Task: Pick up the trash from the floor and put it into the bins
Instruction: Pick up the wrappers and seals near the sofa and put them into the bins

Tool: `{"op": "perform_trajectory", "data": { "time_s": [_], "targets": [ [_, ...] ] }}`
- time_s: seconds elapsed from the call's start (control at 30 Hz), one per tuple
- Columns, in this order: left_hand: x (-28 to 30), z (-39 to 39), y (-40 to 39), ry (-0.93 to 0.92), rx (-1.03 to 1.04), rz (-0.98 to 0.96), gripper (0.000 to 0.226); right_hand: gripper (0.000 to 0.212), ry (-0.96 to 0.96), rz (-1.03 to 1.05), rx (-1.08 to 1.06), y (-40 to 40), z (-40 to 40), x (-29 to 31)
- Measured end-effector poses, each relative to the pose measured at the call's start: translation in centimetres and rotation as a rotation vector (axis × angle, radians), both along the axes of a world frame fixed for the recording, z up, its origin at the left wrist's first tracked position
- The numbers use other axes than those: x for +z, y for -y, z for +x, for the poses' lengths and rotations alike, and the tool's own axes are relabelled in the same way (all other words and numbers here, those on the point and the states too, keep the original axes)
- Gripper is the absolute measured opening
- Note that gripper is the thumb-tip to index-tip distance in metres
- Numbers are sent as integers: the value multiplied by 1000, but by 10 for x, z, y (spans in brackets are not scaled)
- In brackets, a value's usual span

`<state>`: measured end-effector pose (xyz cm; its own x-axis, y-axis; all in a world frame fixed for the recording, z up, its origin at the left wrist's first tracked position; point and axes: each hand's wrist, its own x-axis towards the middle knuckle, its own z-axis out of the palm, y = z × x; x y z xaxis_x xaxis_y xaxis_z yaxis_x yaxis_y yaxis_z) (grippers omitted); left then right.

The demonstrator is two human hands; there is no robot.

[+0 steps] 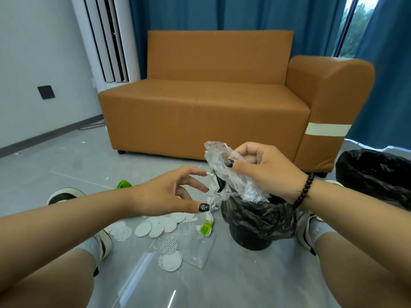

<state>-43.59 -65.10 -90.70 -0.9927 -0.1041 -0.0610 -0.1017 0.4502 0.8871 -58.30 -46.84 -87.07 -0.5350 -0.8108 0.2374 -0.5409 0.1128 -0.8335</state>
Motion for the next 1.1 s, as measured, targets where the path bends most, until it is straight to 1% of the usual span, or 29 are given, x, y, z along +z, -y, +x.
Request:
{"op": "perform_trajectory", "data": {
  "time_s": [0.07, 0.1, 0.17, 0.2, 0.3, 0.4, 0.43, 0.6, 0.73, 0.8, 0.9, 1.0, 1.03, 1.1],
  "targets": [
    [-3, -5, -7, -27, 30, 2, 85, 16, 32, -24, 36, -1, -2, 3],
    [-4, -7, -10, -43, 39, 11, 77, 16, 40, -30, 48, -2, -3, 4],
    [-4, -10, -12, -65, 49, 26, 50, 14, 40, -50, 45, -5, -6, 6],
    [-4, -11, -12, -57, 63, 37, 42, 14, 32, -58, 30, -7, -8, 6],
    [-9, -13, -8, -47, 138, 81, 38, 14, 20, -62, -32, -10, -10, 8],
    [-15, -19, -6, -135, 260, 173, 9, 18, 78, -37, -39, -13, -8, 10],
    [-15, -20, -8, -157, 295, 208, 7, 18, 94, -10, -11, -14, -6, 9],
    [-7, -23, -12, -228, 350, 356, 7, 13, 137, 208, 207, -14, 9, -3],
    [4, -25, -14, -281, 308, 418, 13, 14, 118, 287, 223, -11, 12, -18],
    [9, -25, -14, -262, 260, 428, 16, 16, 113, 289, 204, -11, 12, -22],
    [8, -24, -13, -193, 130, 396, 32, 10, 103, 298, 184, -12, 9, -22],
    [3, -23, -16, -140, 0, 319, 52, 12, 36, 315, 125, -14, 4, -20],
    [1, -24, -19, -144, -12, 279, 55, 14, 8, 324, 118, -15, 2, -19],
    [-2, -25, -24, -182, 11, 209, 49, 10, -7, 351, 129, -17, -1, -19]
  ]
}}
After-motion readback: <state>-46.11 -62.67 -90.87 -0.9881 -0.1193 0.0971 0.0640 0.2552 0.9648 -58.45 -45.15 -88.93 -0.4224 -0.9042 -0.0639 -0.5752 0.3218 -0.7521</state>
